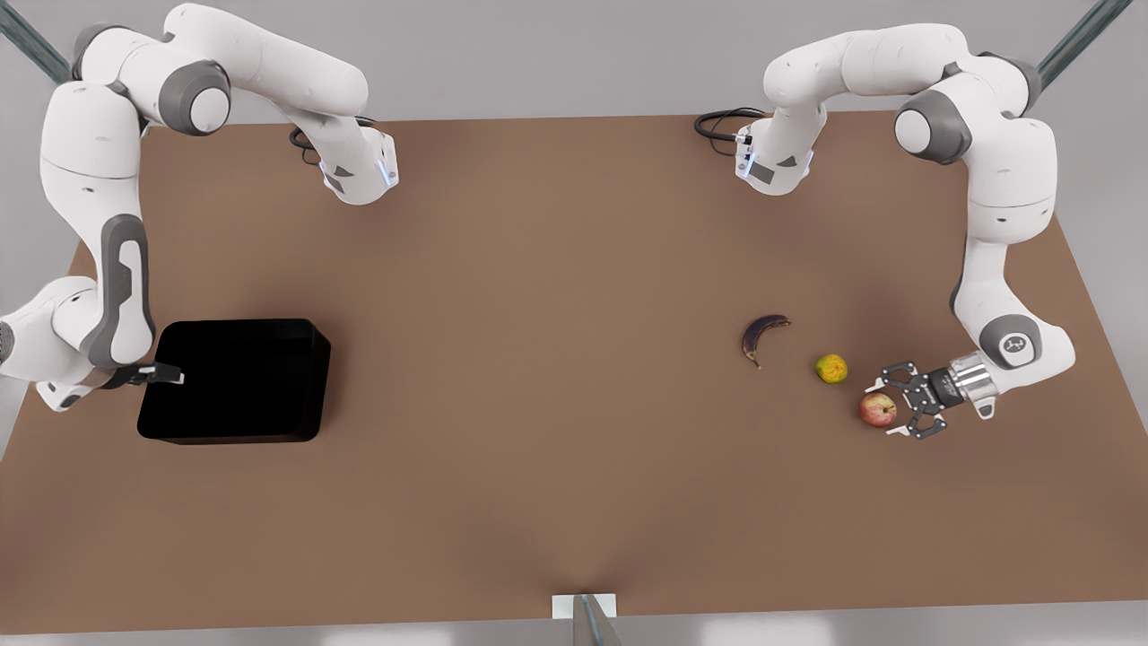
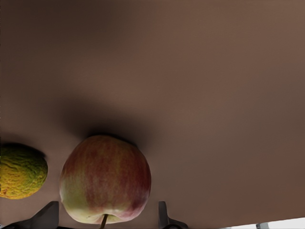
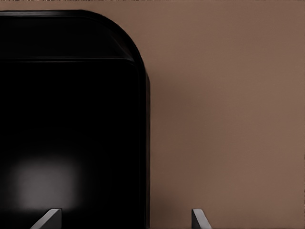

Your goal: Place the storage box in the middle with the right arm, and place the apple in the storage box with the left arm

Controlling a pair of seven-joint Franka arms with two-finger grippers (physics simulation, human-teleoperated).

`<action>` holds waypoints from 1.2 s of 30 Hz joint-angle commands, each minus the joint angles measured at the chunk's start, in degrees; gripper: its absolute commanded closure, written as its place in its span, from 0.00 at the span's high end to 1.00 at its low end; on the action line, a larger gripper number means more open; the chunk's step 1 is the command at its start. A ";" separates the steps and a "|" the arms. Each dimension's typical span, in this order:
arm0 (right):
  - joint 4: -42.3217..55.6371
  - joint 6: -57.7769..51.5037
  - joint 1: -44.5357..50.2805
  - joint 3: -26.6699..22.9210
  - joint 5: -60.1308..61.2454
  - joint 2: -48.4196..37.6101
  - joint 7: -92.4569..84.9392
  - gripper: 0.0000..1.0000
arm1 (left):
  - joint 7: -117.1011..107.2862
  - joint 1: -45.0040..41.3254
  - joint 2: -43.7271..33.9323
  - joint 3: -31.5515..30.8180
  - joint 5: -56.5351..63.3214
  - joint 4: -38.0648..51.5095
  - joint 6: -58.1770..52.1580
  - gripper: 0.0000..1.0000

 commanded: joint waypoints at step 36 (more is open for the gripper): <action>18.25 -23.01 27.04 4.15 3.35 -1.61 24.79 0.21 | 0.89 -1.84 -7.47 -1.23 8.29 2.65 -4.00 0.21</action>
